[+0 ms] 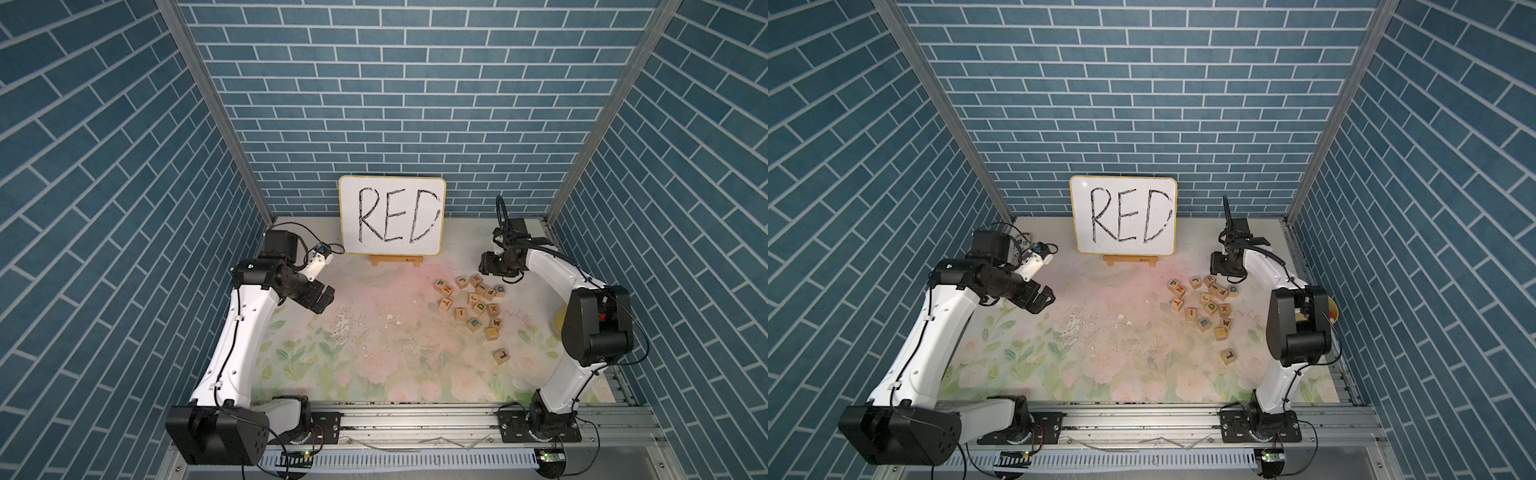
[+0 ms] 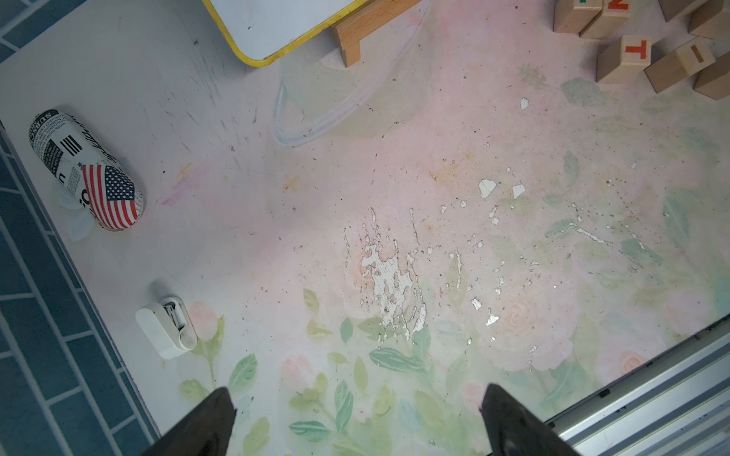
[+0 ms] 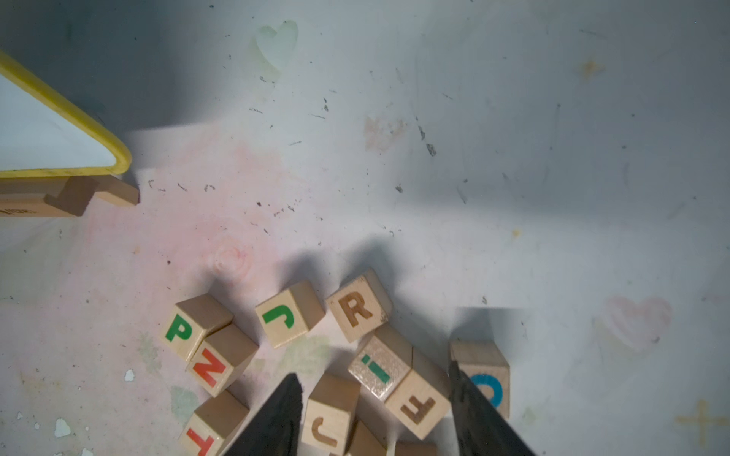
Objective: Assemble the uppercase word "red" with letter blocks
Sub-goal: Pick up the letter block from the center of the board.
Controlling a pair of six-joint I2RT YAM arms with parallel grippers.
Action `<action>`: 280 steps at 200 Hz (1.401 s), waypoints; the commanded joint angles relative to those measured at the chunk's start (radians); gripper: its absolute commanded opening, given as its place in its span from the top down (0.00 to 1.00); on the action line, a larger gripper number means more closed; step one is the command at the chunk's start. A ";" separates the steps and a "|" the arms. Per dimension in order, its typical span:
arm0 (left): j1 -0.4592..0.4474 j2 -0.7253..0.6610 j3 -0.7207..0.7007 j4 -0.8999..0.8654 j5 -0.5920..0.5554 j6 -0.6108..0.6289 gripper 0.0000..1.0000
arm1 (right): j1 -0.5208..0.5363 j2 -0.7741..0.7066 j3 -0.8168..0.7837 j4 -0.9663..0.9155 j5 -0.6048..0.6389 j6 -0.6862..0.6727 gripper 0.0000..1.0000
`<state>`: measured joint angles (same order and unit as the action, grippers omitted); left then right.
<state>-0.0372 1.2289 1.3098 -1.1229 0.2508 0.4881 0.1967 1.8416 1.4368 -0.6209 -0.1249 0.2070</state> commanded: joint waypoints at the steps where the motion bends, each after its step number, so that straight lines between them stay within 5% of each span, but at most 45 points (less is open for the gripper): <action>1: 0.000 -0.008 -0.011 -0.036 0.019 0.018 0.01 | 0.013 0.069 0.060 -0.062 -0.020 -0.074 0.40; 160: 0.000 -0.026 -0.034 -0.063 0.019 0.006 0.01 | 0.077 0.202 0.079 -0.086 0.176 -0.165 0.49; 280: 0.000 -0.050 -0.038 -0.078 0.014 -0.004 0.01 | 0.078 0.270 0.140 -0.114 0.143 -0.184 0.64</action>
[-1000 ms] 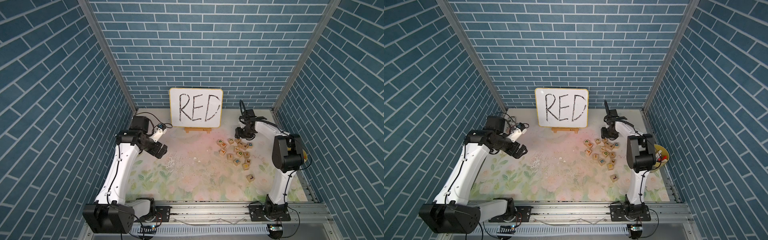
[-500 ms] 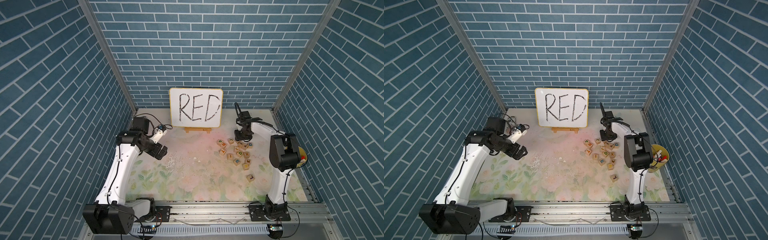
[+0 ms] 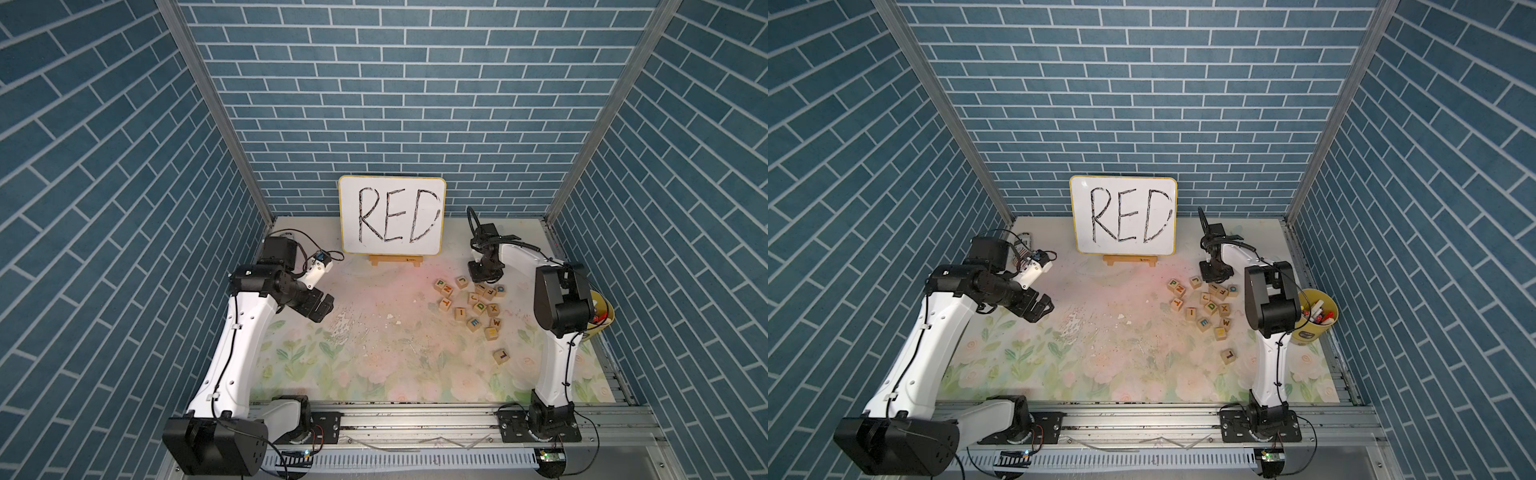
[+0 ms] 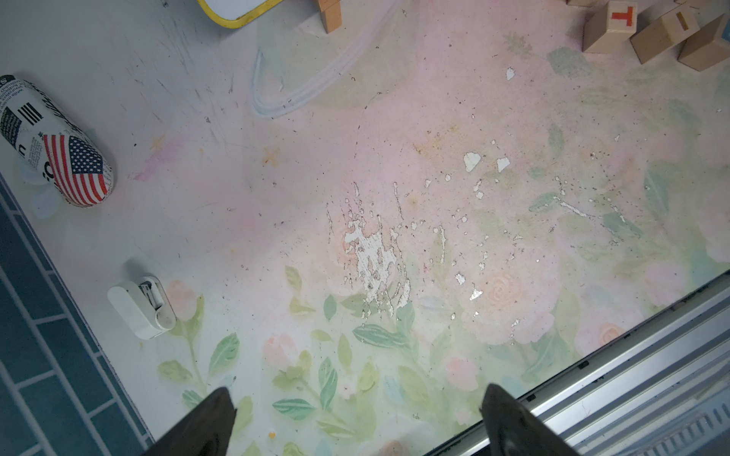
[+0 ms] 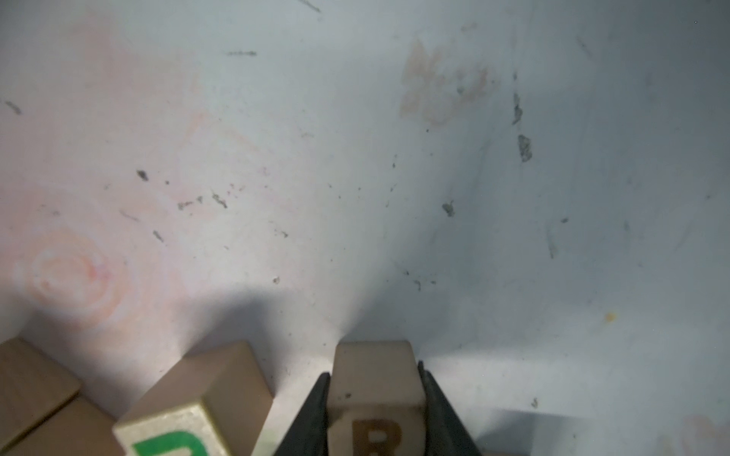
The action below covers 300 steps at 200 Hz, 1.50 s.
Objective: Assemble the uppercase word "red" with letter blocks
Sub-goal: Pick up the letter block from the center of the board, then place the letter block at the center of the board.
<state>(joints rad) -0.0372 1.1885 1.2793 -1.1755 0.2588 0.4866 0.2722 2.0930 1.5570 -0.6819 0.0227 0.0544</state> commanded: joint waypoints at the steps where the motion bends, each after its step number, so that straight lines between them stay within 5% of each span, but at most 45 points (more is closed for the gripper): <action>1: 0.000 -0.009 -0.008 -0.026 0.005 -0.003 0.01 | 0.002 0.018 0.020 -0.054 -0.004 -0.031 0.65; 54: -0.001 -0.012 -0.002 -0.013 0.006 -0.025 0.01 | 0.002 -0.001 0.002 -0.065 0.011 -0.011 0.83; 155: 0.000 -0.026 0.062 0.056 -0.120 -0.160 0.01 | 0.044 -0.194 -0.004 -0.151 0.003 0.056 0.85; 222: 0.000 -0.023 0.121 0.049 -0.178 -0.222 0.01 | 0.297 -0.201 0.061 -0.229 -0.019 0.164 0.85; 300: 0.000 -0.038 0.147 0.048 -0.288 -0.291 0.01 | 0.563 0.136 0.409 -0.365 0.010 0.261 0.85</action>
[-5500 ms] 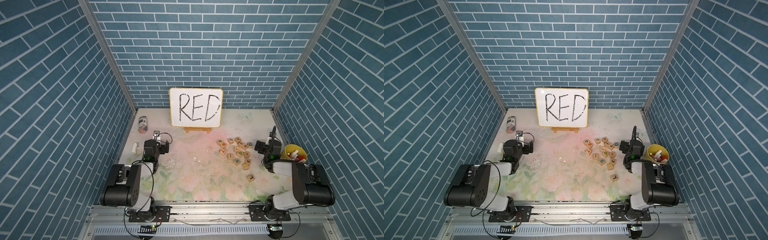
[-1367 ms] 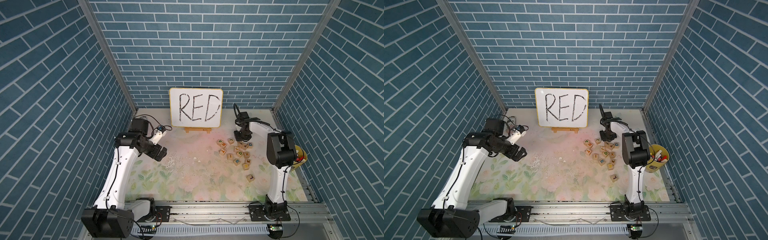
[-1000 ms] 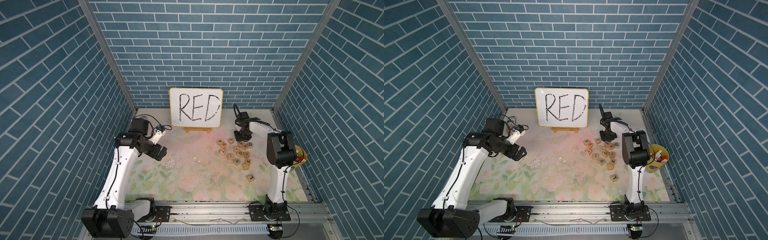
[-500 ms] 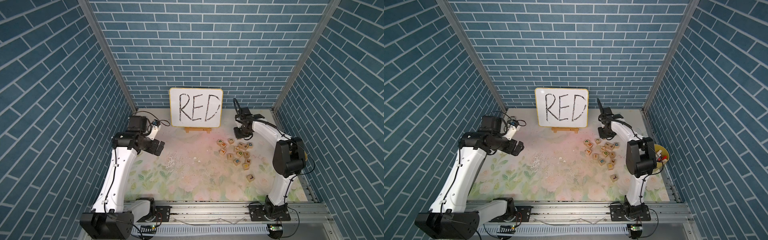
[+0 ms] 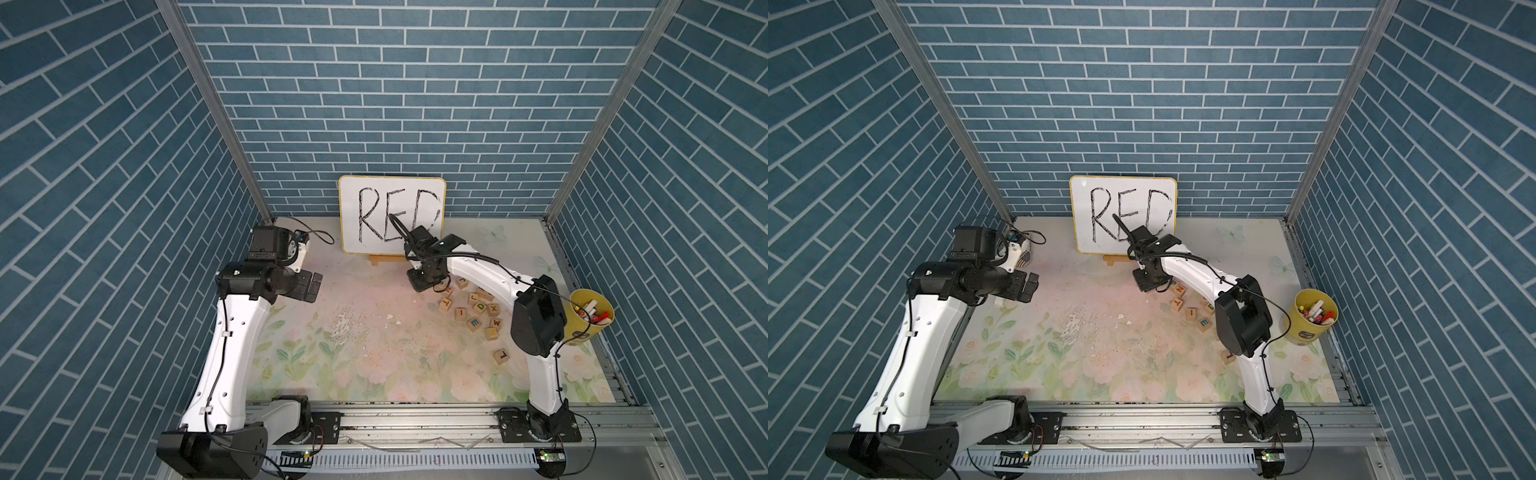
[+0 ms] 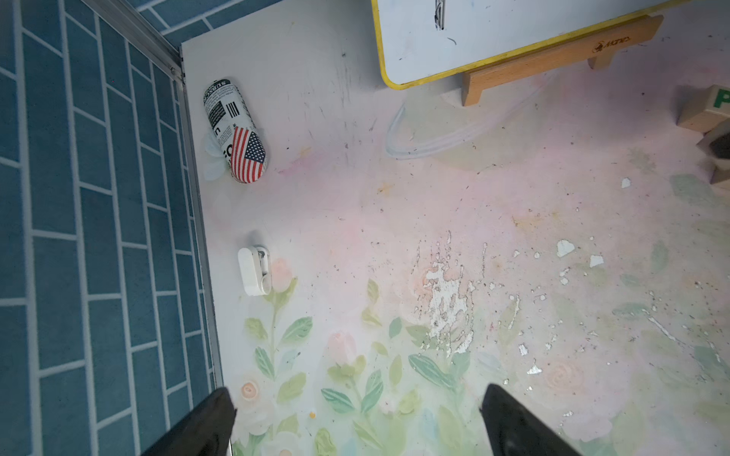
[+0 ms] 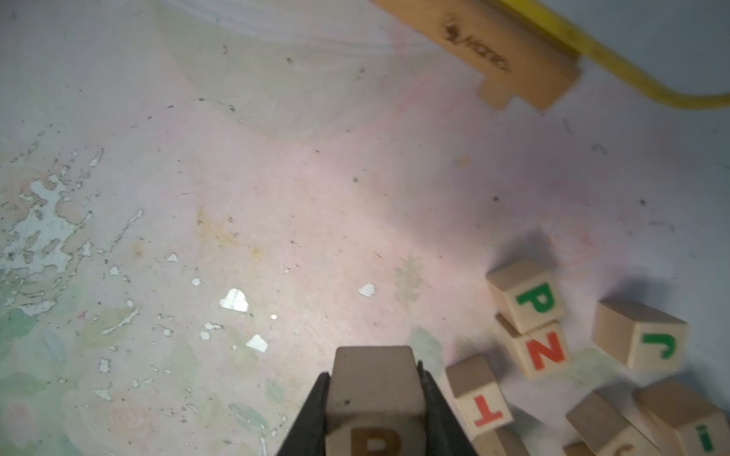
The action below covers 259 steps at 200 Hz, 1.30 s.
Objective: Assemble the uppercase word "red" with letter blocks
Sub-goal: Place the letter block at the center of the board.
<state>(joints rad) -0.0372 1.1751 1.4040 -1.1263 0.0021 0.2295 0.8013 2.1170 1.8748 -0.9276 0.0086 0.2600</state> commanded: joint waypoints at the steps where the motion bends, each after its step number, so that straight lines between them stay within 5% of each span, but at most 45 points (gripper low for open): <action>1: 0.000 -0.026 0.023 -0.001 -0.031 -0.035 0.00 | 0.035 0.116 0.096 -0.121 0.024 0.056 0.85; 68: 0.000 -0.037 0.014 -0.010 0.017 -0.035 0.01 | 0.087 0.301 0.337 -0.209 0.041 0.094 0.82; 166: 0.000 -0.020 -0.043 0.034 0.160 -0.025 0.01 | 0.105 0.365 0.373 -0.181 0.050 0.120 0.76; 259: -0.001 0.019 -0.059 0.089 0.202 -0.082 0.01 | 0.114 0.353 0.389 -0.152 0.057 0.113 0.57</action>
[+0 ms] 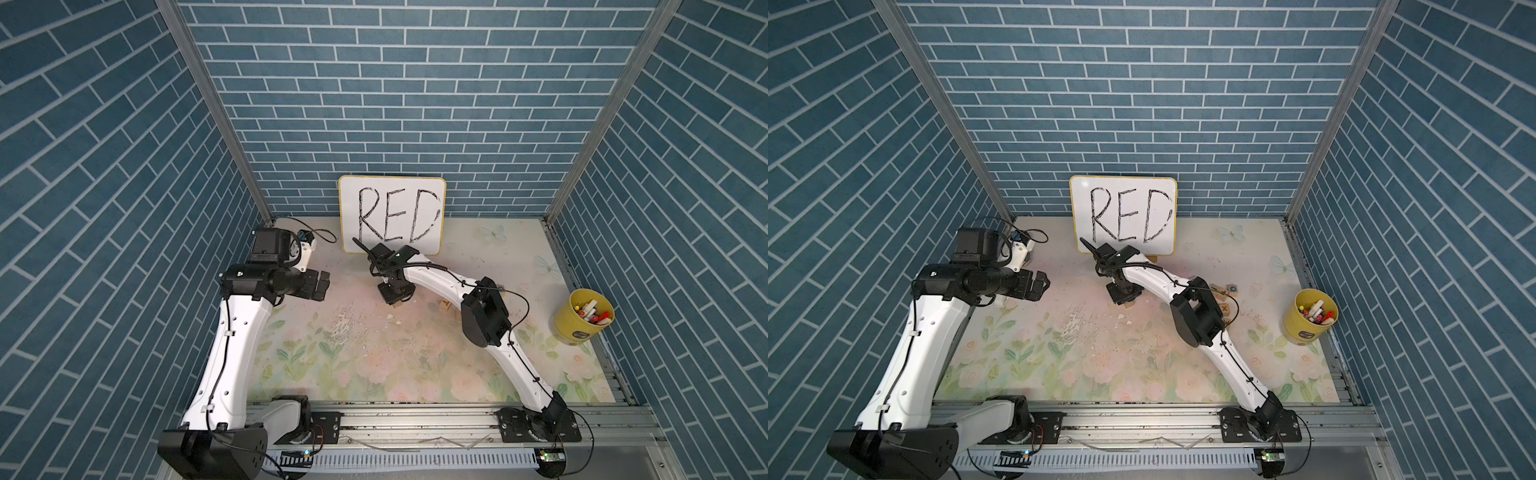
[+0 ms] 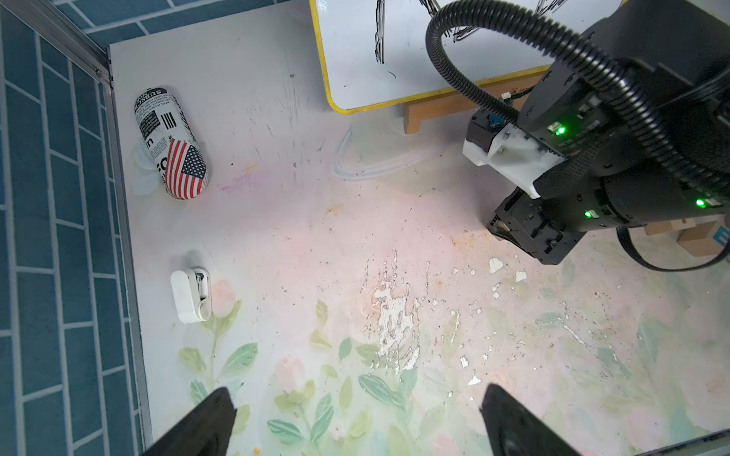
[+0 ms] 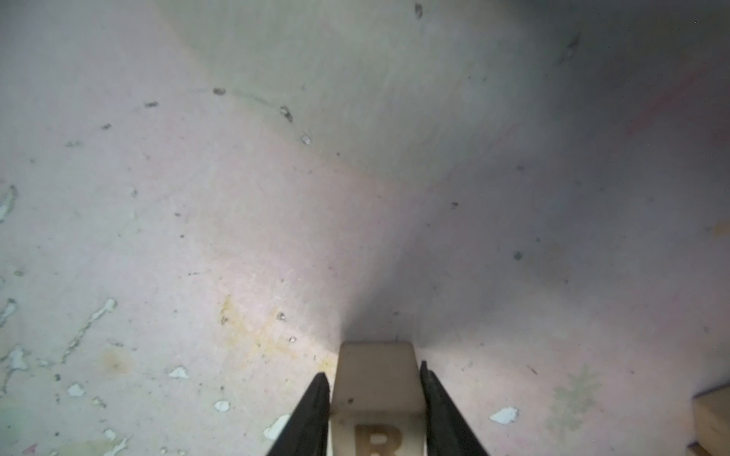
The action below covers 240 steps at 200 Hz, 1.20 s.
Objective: Assemble the uppercase word "red" with letter blocks
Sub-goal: Place the letter block at the center of the board, then pick up the letter block from the center of the board.
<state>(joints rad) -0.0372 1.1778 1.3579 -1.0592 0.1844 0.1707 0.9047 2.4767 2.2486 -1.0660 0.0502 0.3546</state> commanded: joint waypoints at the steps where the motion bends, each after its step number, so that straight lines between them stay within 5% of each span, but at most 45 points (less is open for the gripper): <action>1: -0.001 0.017 -0.013 0.022 0.019 -0.024 0.01 | 0.011 -0.007 0.016 -0.013 0.016 0.018 0.57; 76: -0.057 0.046 -0.028 0.082 0.004 -0.107 0.01 | -0.002 -0.173 -0.066 0.012 0.167 0.000 0.54; 138: -0.170 0.093 -0.066 0.138 -0.063 -0.133 0.01 | -0.091 -0.373 -0.208 0.123 0.057 0.029 0.53; 171: -0.344 0.222 -0.063 0.165 -0.080 -0.136 0.01 | -0.154 -0.517 -0.389 0.137 0.115 0.087 0.56; 240: -0.499 0.588 0.096 0.217 -0.149 -0.350 0.01 | -0.196 -0.864 -0.807 0.174 0.218 0.190 0.59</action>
<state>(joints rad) -0.4889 1.6886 1.3746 -0.8585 0.0864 -0.0799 0.7040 1.6989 1.5097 -0.8955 0.2173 0.4606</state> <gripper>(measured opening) 0.994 0.413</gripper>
